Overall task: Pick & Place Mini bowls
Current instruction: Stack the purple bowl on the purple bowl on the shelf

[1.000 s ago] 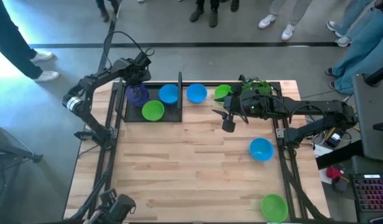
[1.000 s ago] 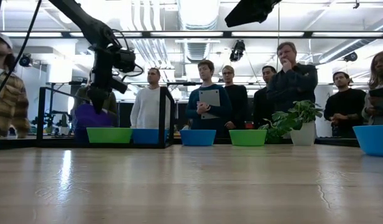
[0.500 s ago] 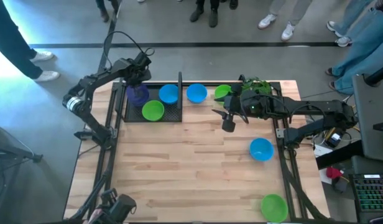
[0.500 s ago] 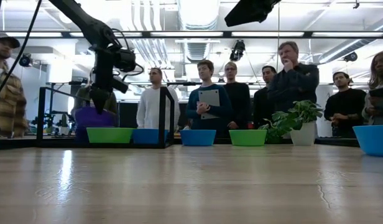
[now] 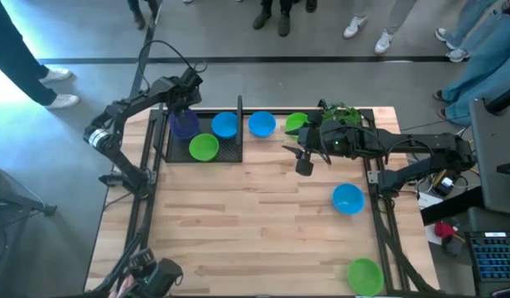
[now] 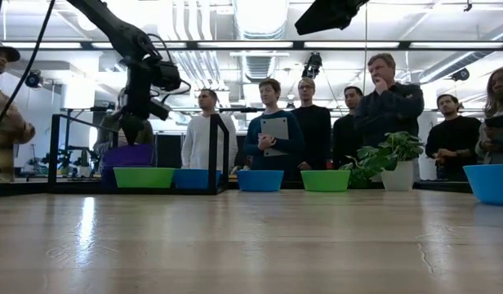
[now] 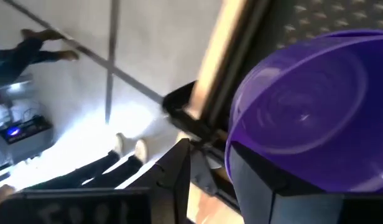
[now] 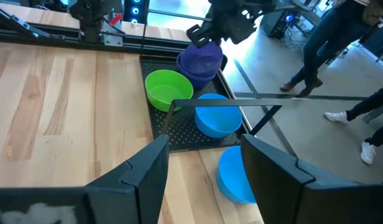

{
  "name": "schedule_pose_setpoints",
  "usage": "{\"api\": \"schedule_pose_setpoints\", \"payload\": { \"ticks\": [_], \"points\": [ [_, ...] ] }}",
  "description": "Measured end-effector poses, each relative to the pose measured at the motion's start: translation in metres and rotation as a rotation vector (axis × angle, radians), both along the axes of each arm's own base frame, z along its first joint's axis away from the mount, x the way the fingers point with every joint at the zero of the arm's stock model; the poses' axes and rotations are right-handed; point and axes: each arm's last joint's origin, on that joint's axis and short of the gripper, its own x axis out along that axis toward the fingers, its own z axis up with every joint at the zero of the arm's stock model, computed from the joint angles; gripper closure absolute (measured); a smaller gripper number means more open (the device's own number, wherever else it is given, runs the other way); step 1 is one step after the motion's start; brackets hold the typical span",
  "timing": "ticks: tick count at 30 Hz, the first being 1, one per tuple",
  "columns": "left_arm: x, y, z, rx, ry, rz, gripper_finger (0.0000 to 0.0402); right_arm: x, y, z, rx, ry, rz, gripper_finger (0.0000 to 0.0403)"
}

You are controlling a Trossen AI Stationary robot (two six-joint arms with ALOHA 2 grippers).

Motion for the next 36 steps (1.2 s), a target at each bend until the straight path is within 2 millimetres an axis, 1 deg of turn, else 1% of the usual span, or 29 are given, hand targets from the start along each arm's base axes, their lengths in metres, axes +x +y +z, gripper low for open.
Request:
{"api": "schedule_pose_setpoints", "payload": {
  "ticks": [4, 6, 13, 18, 29, 36],
  "points": [
    [0.002, 0.002, 0.014, 0.044, -0.047, 0.011, 0.0294, 0.0, 0.0, 0.0, 0.0, -0.001, 0.0, 0.0204],
    [0.003, 0.0, 0.018, 0.04, -0.067, -0.002, 0.0294, 0.0, 0.0, 0.0, 0.0, -0.001, -0.001, 0.0204],
    [0.002, -0.003, 0.013, -0.008, -0.058, -0.008, 0.0294, 0.0, 0.0, 0.0, -0.004, 0.001, 0.001, 0.0204],
    [0.006, -0.001, 0.014, 0.002, -0.163, 0.0, 0.0294, 0.0, 0.0, 0.0, -0.008, 0.002, -0.002, 0.0204],
    [0.01, 0.004, -0.008, 0.078, -0.221, -0.018, 0.0294, 0.0, 0.0, 0.0, -0.008, 0.003, -0.003, 0.0204],
    [0.006, 0.0, -0.031, 0.071, -0.187, -0.016, 0.0294, 0.0, 0.0, 0.0, -0.009, 0.003, -0.003, 0.0204]
  ]
}}
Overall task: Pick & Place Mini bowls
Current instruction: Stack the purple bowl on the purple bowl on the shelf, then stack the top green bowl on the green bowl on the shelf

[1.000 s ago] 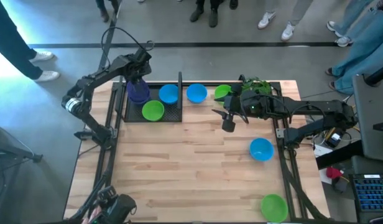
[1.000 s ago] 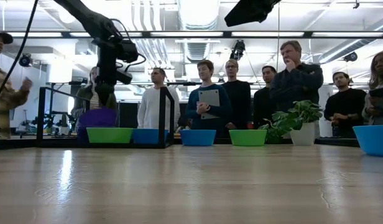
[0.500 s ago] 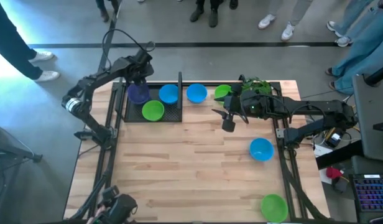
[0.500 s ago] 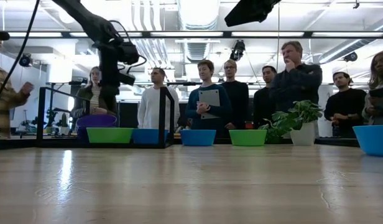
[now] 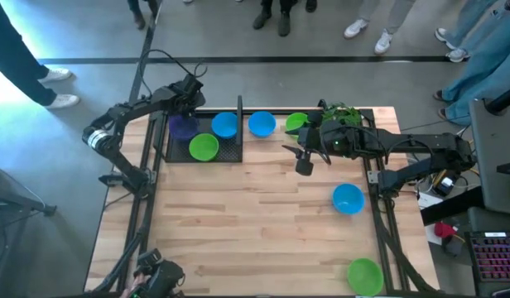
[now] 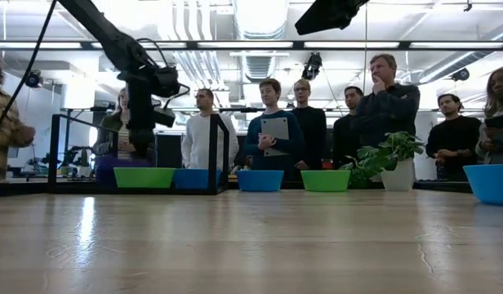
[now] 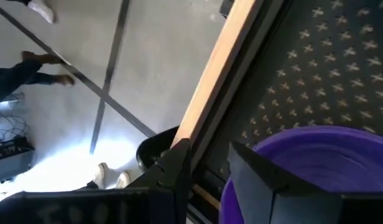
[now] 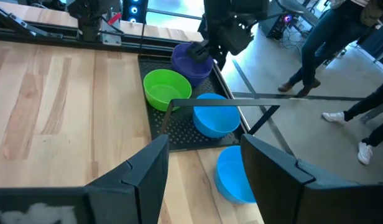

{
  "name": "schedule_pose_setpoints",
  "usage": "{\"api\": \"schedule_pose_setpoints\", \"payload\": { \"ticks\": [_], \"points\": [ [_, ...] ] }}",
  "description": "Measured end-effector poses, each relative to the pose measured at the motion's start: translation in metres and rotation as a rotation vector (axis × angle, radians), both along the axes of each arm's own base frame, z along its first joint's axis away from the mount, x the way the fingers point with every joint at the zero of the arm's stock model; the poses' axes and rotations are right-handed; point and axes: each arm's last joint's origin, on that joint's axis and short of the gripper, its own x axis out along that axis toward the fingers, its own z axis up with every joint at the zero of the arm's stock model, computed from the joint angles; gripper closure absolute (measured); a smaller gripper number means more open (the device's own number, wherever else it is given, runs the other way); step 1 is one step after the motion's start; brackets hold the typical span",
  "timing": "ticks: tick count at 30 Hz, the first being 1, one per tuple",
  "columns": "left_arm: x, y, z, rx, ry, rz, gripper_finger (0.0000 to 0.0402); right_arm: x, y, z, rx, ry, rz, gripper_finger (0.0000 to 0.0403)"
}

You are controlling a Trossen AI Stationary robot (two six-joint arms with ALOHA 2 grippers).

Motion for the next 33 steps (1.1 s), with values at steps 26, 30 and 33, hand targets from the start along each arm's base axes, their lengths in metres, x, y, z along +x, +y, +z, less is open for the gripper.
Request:
{"api": "schedule_pose_setpoints", "payload": {
  "ticks": [26, 30, 33],
  "points": [
    [0.015, -0.102, 0.098, 0.283, -0.321, -0.208, 0.0294, 0.0, 0.0, -0.001, 0.01, 0.006, -0.005, 0.0204],
    [0.02, -0.144, 0.108, 0.276, -0.428, -0.323, 0.0294, -0.003, 0.0, -0.005, 0.035, 0.049, -0.016, 0.0204],
    [0.023, -0.173, 0.112, 0.254, -0.508, -0.411, 0.0294, -0.005, 0.0, -0.009, 0.064, 0.081, -0.032, 0.0204]
  ]
}}
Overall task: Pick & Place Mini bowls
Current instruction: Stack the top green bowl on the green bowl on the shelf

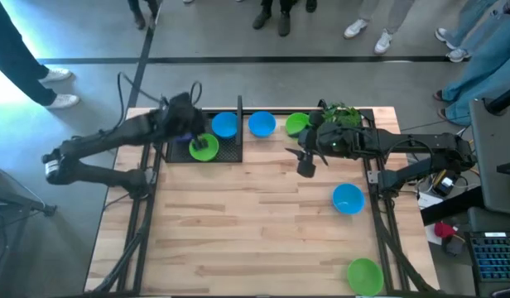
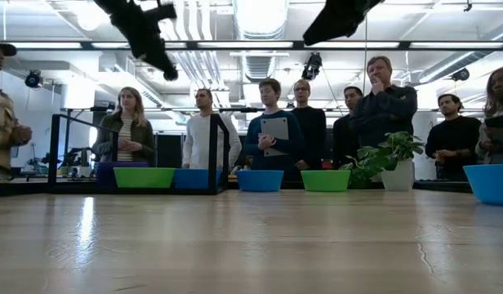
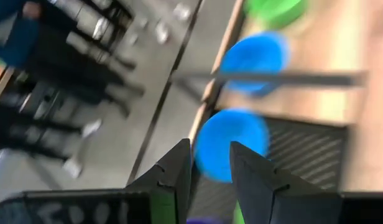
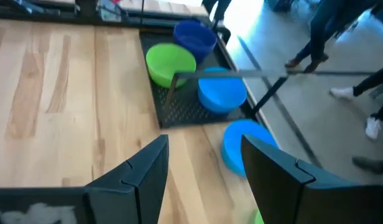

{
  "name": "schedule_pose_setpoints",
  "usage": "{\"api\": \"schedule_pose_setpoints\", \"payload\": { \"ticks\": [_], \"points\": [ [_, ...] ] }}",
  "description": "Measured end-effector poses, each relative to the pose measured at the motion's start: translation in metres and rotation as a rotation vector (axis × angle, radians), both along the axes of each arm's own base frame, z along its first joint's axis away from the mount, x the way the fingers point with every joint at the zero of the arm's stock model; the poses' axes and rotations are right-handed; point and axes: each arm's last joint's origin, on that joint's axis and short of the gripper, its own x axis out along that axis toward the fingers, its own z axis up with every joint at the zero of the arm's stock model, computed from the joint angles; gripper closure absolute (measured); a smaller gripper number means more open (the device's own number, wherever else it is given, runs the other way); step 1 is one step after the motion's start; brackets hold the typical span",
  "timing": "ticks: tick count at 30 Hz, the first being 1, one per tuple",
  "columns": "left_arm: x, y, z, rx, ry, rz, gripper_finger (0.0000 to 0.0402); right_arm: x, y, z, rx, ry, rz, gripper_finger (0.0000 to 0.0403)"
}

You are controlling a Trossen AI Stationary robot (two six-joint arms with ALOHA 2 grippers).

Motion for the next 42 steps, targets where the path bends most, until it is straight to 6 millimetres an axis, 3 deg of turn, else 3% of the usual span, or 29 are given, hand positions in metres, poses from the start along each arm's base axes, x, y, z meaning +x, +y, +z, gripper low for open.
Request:
{"api": "schedule_pose_setpoints", "payload": {
  "ticks": [8, 17, 23, 30, 36, 42],
  "points": [
    [0.003, -0.058, -0.001, -0.086, -0.122, -0.209, 0.0294, -0.005, -0.004, -0.009, 0.058, 0.067, -0.054, 0.0204],
    [0.011, -0.094, -0.013, -0.105, -0.14, -0.388, 0.0294, -0.006, -0.05, -0.021, 0.19, 0.051, -0.264, 0.0204],
    [0.011, -0.101, -0.014, -0.118, -0.151, -0.412, 0.0294, -0.003, -0.087, -0.039, 0.334, 0.081, -0.365, 0.0204],
    [0.011, -0.101, -0.013, -0.124, -0.165, -0.408, 0.0294, 0.006, -0.123, -0.077, 0.385, 0.244, -0.476, 0.0204],
    [0.011, -0.101, -0.013, -0.124, -0.167, -0.408, 0.0294, 0.013, -0.144, -0.101, 0.437, 0.328, -0.54, 0.0204],
    [0.011, -0.101, -0.012, -0.125, -0.174, -0.407, 0.0294, 0.025, -0.156, -0.114, 0.51, 0.359, -0.485, 0.0204]
  ]
}}
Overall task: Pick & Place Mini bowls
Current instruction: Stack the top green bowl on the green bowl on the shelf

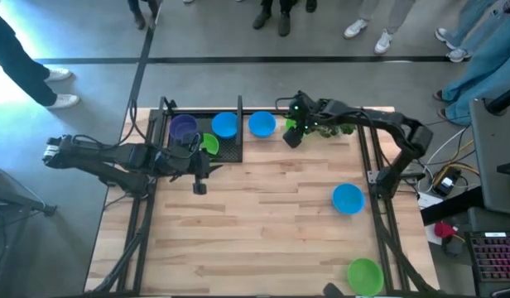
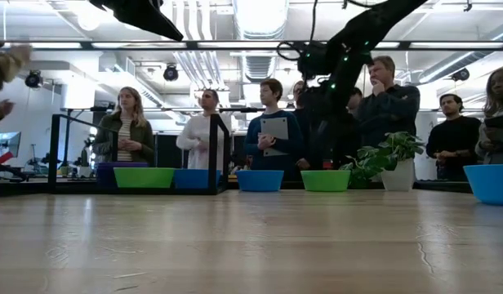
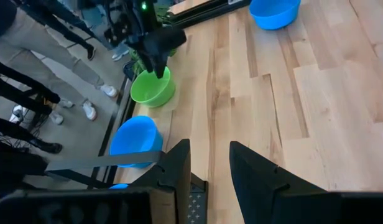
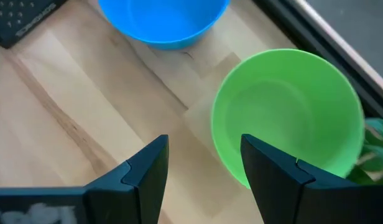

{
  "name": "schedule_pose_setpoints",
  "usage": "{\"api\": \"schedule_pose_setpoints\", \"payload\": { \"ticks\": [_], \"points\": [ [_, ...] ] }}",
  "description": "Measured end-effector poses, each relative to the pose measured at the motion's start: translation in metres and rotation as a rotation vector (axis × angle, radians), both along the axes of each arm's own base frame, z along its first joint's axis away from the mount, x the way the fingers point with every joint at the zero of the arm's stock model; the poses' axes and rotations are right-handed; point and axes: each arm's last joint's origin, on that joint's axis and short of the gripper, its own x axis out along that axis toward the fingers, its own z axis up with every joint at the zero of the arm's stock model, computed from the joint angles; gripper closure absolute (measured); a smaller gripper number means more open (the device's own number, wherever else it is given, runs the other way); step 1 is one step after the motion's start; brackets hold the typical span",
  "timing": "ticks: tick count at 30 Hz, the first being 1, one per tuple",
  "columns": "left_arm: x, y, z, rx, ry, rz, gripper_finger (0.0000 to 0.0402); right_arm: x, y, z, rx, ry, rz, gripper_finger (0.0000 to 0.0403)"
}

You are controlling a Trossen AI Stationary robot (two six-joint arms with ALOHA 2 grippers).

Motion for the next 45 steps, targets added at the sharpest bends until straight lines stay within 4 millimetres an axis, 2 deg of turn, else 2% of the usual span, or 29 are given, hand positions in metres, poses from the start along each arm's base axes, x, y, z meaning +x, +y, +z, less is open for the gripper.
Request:
{"api": "schedule_pose_setpoints", "payload": {
  "ticks": [22, 28, 32, 38, 45],
  "points": [
    [0.0, 0.0, 0.0, -0.002, -0.003, 0.001, 0.0294, 0.02, -0.014, -0.049, 0.026, 0.122, 0.033, 0.0204],
    [0.0, 0.0, 0.0, -0.01, -0.007, 0.005, 0.0294, 0.021, -0.016, -0.052, -0.004, 0.146, 0.047, 0.021],
    [0.0, 0.0, 0.0, -0.01, -0.007, 0.005, 0.0294, 0.021, -0.016, -0.051, -0.008, 0.146, 0.048, 0.0252],
    [0.0, 0.0, 0.0, -0.012, -0.008, 0.006, 0.0294, 0.019, -0.015, -0.053, -0.01, 0.16, 0.07, 0.0374],
    [0.0, 0.0, 0.0, -0.015, -0.009, 0.008, 0.0294, 0.02, -0.012, -0.051, -0.024, 0.163, 0.089, 0.0393]
  ]
}}
